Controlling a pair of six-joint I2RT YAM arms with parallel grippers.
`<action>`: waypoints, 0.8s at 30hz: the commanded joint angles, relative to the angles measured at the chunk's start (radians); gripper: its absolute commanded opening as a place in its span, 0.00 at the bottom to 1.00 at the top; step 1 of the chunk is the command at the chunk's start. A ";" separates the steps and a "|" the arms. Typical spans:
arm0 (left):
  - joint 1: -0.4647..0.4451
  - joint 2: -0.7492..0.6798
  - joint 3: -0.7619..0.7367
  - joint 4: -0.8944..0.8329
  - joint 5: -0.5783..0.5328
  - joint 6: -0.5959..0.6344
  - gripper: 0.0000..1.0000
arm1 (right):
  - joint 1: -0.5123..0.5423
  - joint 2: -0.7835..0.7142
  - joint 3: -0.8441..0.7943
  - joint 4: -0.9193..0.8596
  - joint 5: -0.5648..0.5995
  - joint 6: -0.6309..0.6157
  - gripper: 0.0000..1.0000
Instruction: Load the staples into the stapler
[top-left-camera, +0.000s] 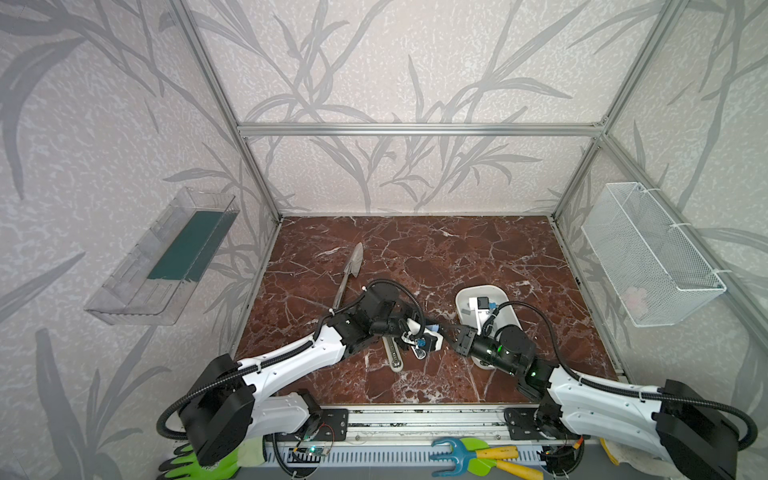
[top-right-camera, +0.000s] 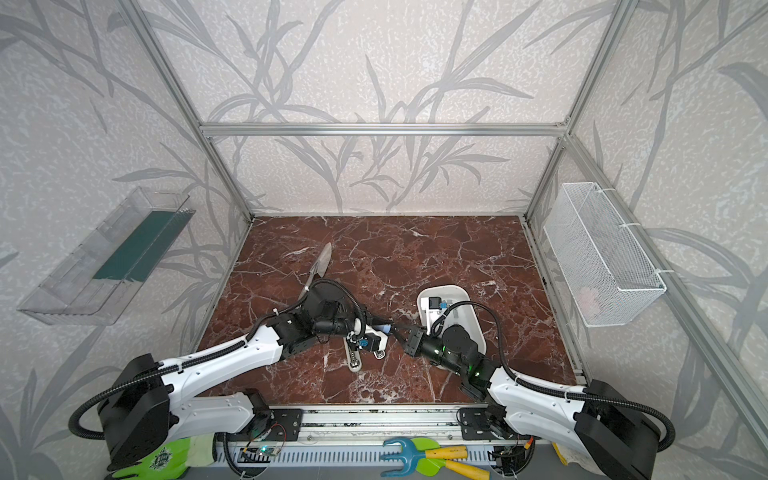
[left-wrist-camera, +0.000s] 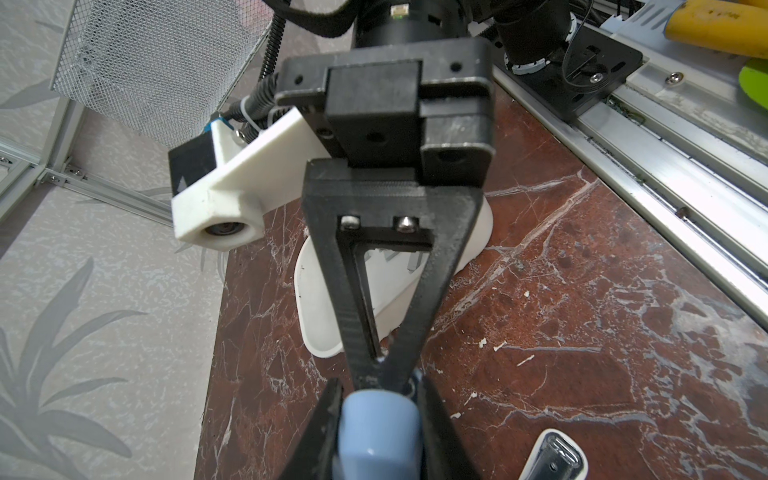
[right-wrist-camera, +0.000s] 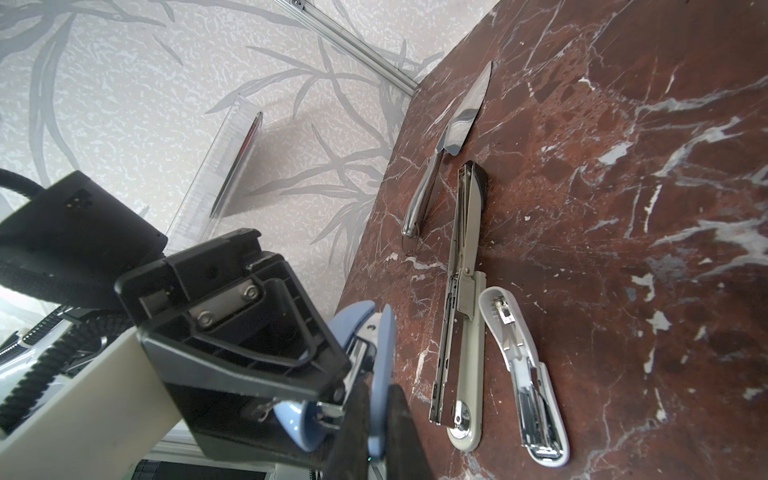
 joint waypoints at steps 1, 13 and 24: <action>-0.015 -0.054 -0.003 0.071 0.058 -0.035 0.00 | -0.014 0.017 -0.005 -0.049 0.101 0.003 0.00; 0.043 -0.088 -0.018 0.111 0.136 -0.074 0.00 | -0.017 0.040 -0.009 -0.069 0.157 -0.004 0.00; 0.155 -0.089 -0.041 0.206 0.167 -0.140 0.00 | -0.017 -0.048 -0.044 -0.107 0.199 0.001 0.00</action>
